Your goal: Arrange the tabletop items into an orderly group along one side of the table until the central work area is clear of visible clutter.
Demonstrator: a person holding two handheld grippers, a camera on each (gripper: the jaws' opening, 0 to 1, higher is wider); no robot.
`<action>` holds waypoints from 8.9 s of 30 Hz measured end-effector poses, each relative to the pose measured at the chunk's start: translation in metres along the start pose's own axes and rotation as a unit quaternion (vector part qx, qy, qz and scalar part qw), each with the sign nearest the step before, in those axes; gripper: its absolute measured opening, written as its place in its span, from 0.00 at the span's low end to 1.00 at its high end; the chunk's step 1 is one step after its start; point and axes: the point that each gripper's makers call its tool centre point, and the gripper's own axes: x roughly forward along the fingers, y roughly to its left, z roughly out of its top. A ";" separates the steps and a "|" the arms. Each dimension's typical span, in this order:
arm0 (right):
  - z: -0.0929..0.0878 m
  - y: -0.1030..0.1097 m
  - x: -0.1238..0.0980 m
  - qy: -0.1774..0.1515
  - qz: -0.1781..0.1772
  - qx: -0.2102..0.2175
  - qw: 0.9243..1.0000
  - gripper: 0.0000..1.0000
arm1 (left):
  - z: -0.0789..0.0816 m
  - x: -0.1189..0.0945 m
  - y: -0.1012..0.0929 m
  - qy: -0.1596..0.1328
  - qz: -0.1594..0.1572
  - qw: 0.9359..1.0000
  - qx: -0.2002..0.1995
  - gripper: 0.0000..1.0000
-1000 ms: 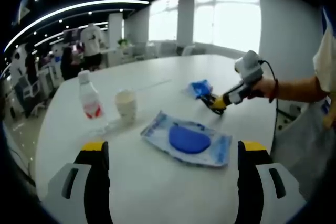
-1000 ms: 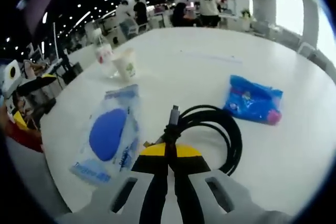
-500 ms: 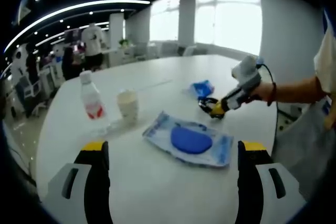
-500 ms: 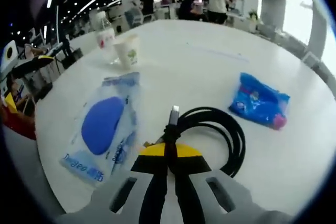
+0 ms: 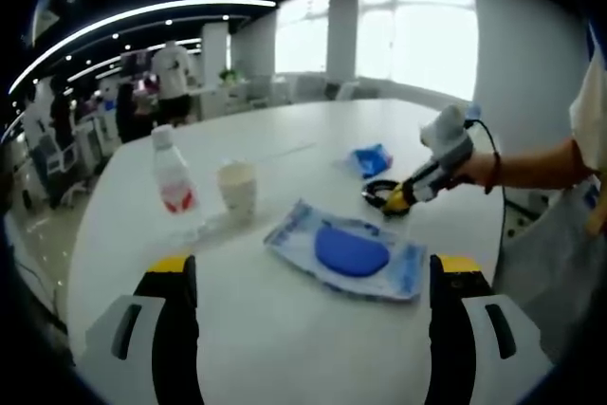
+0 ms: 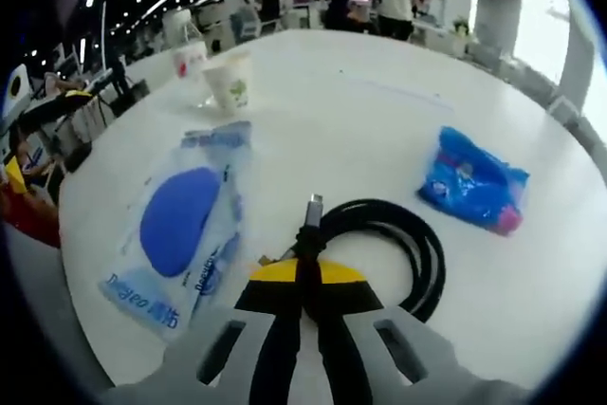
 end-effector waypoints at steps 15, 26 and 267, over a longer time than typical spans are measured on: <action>0.010 -0.011 -0.006 -0.029 -0.018 0.043 0.998 0.27 | 0.000 0.001 0.000 -0.002 -0.004 1.000 -0.001 0.99; 0.025 -0.026 -0.029 -0.071 -0.064 0.100 0.990 0.74 | 0.009 0.001 -0.004 -0.025 -0.017 1.000 -0.002 0.99; 0.076 -0.077 0.014 -0.026 -0.076 0.175 0.981 0.01 | 0.011 0.186 0.051 0.039 -0.033 0.997 -0.062 0.00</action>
